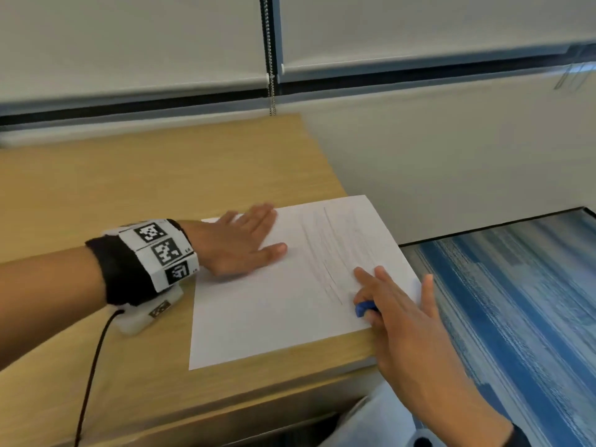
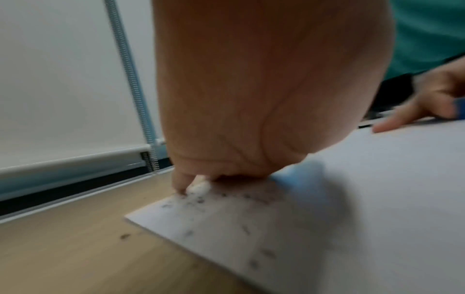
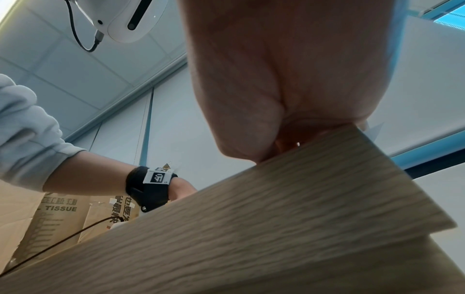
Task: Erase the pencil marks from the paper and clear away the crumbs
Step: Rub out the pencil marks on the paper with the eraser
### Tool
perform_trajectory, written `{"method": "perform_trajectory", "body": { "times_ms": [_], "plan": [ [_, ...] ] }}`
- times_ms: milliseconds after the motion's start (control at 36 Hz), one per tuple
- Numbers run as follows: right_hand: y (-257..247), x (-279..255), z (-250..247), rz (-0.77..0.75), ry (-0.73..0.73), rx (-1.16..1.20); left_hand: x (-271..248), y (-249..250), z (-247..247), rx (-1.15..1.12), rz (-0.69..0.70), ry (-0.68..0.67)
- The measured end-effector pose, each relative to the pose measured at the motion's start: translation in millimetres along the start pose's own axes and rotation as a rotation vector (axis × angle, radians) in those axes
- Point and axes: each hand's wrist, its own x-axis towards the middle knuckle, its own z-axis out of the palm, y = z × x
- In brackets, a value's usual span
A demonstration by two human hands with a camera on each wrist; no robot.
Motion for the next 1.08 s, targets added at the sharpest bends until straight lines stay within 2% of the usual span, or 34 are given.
{"method": "perform_trajectory", "body": {
  "times_ms": [56, 111, 167, 278, 333, 417, 556, 611, 667, 750, 833, 889, 1000, 1083],
  "plan": [
    [-0.3, 0.3, -2.1, -0.003, -0.009, -0.007, -0.5, -2.1, -4.8, -0.024, -0.07, -0.017],
    [1.7, 0.7, 0.5, -0.023, 0.026, 0.033, -3.4, 6.6, -3.1, 0.002, -0.04, 0.009],
    [9.0, 0.9, 9.4, -0.041, 0.061, 0.033, -8.6, 22.1, 5.8, 0.093, 0.108, 0.053],
    [18.4, 3.7, 22.5, -0.082, 0.162, 0.038, -24.4, 60.1, 30.4, 0.293, 0.521, 0.138],
    [19.7, 4.5, 24.6, -0.124, 0.198, 0.017, -29.1, 66.2, 38.4, 0.318, 0.57, 0.116],
    [18.9, 3.6, 24.6, -0.104, 0.193, 0.039, -30.9, 46.4, 33.4, 0.232, 0.439, 0.051],
    [19.1, 4.6, 24.1, -0.104, 0.232, -0.036, -25.8, -8.4, 16.4, 0.133, 0.047, -0.078],
    [19.6, 5.1, 23.6, -0.106, 0.228, -0.032, -24.9, -19.4, 9.7, 0.116, -0.019, -0.089],
    [20.5, 5.5, 23.9, -0.104, 0.213, -0.009, -23.5, -20.5, 4.1, 0.091, 0.008, -0.042],
    [21.0, 5.5, 23.2, -0.123, 0.202, -0.01, -18.5, -5.3, 0.4, 0.093, 0.172, 0.05],
    [20.7, 5.8, 23.1, -0.098, 0.162, 0.002, -6.7, 10.9, 3.1, 0.094, 0.268, 0.011],
    [21.4, 5.6, 23.0, -0.093, 0.154, 0.005, -1.4, 11.9, 4.7, 0.09, 0.229, -0.021],
    [20.0, 5.6, 19.5, -0.094, 0.163, -0.029, -0.2, -0.4, -1.9, 0.067, 0.029, -0.02],
    [18.2, 7.3, 16.4, -0.121, 0.186, -0.092, -2.9, -3.8, -8.9, -0.007, 0.006, -0.019]
  ]
}}
